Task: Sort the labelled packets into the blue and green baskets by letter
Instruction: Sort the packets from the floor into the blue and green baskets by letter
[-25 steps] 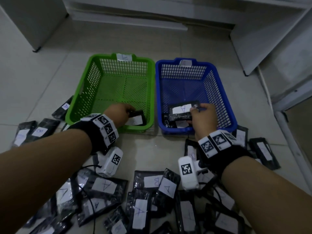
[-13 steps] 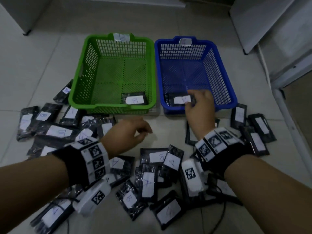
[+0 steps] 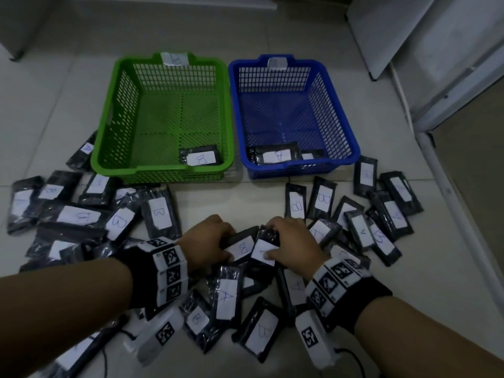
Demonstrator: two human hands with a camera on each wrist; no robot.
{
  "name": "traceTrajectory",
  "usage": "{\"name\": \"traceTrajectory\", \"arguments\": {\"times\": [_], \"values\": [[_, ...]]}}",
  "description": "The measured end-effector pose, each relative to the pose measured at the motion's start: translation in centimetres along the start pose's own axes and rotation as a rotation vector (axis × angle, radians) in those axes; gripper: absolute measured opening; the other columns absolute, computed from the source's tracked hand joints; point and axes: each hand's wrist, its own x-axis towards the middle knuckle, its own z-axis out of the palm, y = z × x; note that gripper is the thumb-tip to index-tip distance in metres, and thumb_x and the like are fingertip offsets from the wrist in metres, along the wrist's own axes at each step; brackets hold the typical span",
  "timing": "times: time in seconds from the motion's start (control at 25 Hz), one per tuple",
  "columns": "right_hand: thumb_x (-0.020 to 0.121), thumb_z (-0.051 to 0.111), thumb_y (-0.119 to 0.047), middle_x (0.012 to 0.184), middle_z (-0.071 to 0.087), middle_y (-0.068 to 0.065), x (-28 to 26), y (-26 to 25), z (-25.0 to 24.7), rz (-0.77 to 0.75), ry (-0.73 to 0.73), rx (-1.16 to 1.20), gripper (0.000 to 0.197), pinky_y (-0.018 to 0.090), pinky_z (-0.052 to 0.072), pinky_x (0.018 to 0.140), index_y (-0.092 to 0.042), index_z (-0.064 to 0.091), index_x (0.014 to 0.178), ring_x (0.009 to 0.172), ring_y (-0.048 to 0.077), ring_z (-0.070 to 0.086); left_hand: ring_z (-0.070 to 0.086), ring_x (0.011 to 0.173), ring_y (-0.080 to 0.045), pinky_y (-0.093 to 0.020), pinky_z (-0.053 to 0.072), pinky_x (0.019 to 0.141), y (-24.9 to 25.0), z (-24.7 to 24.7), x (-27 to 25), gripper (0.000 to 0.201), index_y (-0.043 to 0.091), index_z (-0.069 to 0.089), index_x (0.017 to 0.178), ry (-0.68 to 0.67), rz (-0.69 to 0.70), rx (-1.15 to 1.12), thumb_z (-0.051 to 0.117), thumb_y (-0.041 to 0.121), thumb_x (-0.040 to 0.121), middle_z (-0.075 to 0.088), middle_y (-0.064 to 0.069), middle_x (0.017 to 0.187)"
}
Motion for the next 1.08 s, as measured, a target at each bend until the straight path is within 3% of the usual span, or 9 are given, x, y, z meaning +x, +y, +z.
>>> {"name": "traceTrajectory", "arguments": {"times": [0.16, 0.28, 0.4, 0.52, 0.6, 0.72, 0.88, 1.0, 1.08], "values": [[0.086, 0.067, -0.023, 0.112, 0.065, 0.011, 0.8, -0.6, -3.8, 0.025, -0.062, 0.353, 0.032, 0.036, 0.054, 0.08, -0.01, 0.061, 0.114, 0.094, 0.026, 0.065, 0.061, 0.085, -0.013, -0.024, 0.043, 0.072, -0.2, -3.9, -1.4, 0.01, 0.029, 0.061, 0.092, 0.162, 0.023, -0.217, 0.066, 0.031, 0.083, 0.062, 0.007, 0.087], [0.09, 0.062, -0.015, 0.096, 0.066, 0.008, 1.7, -2.0, -6.2, 0.046, -0.041, 0.718, 0.017, 0.026, 0.055, 0.052, -0.013, 0.059, 0.107, 0.06, 0.016, 0.065, 0.06, 0.081, -0.012, -0.024, 0.044, 0.074, -0.1, -8.4, -2.0, 0.017, 0.023, 0.065, 0.103, 0.432, 0.087, -0.312, 0.063, 0.021, 0.087, 0.064, 0.006, 0.089], [0.091, 0.059, -0.006, 0.095, 0.063, 0.012, 3.6, -3.6, -7.1, -0.008, 0.05, 0.979, 0.01, 0.023, 0.054, 0.052, -0.01, 0.06, 0.1, 0.068, 0.017, 0.06, 0.058, 0.094, -0.016, -0.028, 0.047, 0.084, -1.2, -12.4, -0.8, 0.028, 0.02, 0.062, 0.117, 0.678, 0.016, -0.398, 0.054, 0.015, 0.091, 0.062, 0.002, 0.102], [0.091, 0.054, 0.0, 0.094, 0.062, 0.012, 5.6, -4.9, -7.8, -0.032, 0.179, 1.175, 0.014, 0.024, 0.054, 0.05, -0.009, 0.058, 0.102, 0.072, 0.019, 0.062, 0.059, 0.105, -0.024, -0.037, 0.049, 0.093, -3.1, -14.1, 1.4, 0.034, 0.025, 0.057, 0.125, 0.679, -0.064, -0.422, 0.049, 0.015, 0.093, 0.063, -0.004, 0.118], [0.091, 0.049, 0.004, 0.1, 0.062, 0.011, 6.8, -5.3, -8.8, -0.019, 0.312, 1.267, 0.026, 0.026, 0.056, 0.052, -0.007, 0.053, 0.114, 0.076, 0.02, 0.063, 0.059, 0.102, -0.027, -0.034, 0.05, 0.086, -4.0, -14.2, 2.7, 0.035, 0.024, 0.054, 0.127, 0.631, -0.109, -0.352, 0.046, 0.013, 0.094, 0.062, -0.008, 0.121], [0.09, 0.046, 0.005, 0.105, 0.061, 0.009, 8.4, -4.6, -10.4, 0.053, 0.513, 1.281, 0.032, 0.029, 0.057, 0.058, -0.005, 0.05, 0.119, 0.083, 0.024, 0.064, 0.057, 0.088, -0.026, -0.031, 0.047, 0.075, -4.4, -14.0, 4.2, 0.031, 0.023, 0.055, 0.124, 0.563, -0.155, -0.282, 0.042, 0.013, 0.096, 0.064, -0.013, 0.113], [0.08, 0.05, -0.005, 0.101, 0.065, 0.012, 10.6, -3.3, -10.4, 0.167, 0.671, 0.984, 0.032, 0.056, 0.056, 0.077, -0.014, 0.054, 0.111, 0.092, 0.038, 0.065, 0.059, 0.09, -0.03, -0.032, 0.045, 0.073, -5.2, -13.7, 5.8, 0.032, 0.021, 0.055, 0.122, 0.513, -0.146, -0.204, 0.039, 0.01, 0.096, 0.065, -0.014, 0.111], [0.079, 0.05, -0.011, 0.101, 0.067, 0.014, 11.2, -3.2, -10.2, 0.176, 0.68, 0.748, 0.033, 0.052, 0.054, 0.083, -0.014, 0.056, 0.112, 0.092, 0.038, 0.064, 0.055, 0.107, -0.033, -0.035, 0.046, 0.088, -6.2, -13.0, 6.5, 0.034, 0.022, 0.059, 0.121, 0.425, -0.139, -0.059, 0.042, 0.009, 0.094, 0.06, -0.015, 0.122], [0.084, 0.052, -0.012, 0.113, 0.066, 0.012, 11.1, -3.1, -10.0, 0.158, 0.643, 0.651, 0.042, 0.043, 0.052, 0.089, -0.015, 0.053, 0.126, 0.101, 0.034, 0.063, 0.05, 0.115, -0.033, -0.039, 0.042, 0.099, -6.5, -12.5, 6.3, 0.032, 0.023, 0.062, 0.118, 0.459, -0.13, -0.03, 0.046, 0.013, 0.093, 0.055, -0.013, 0.125]]}}
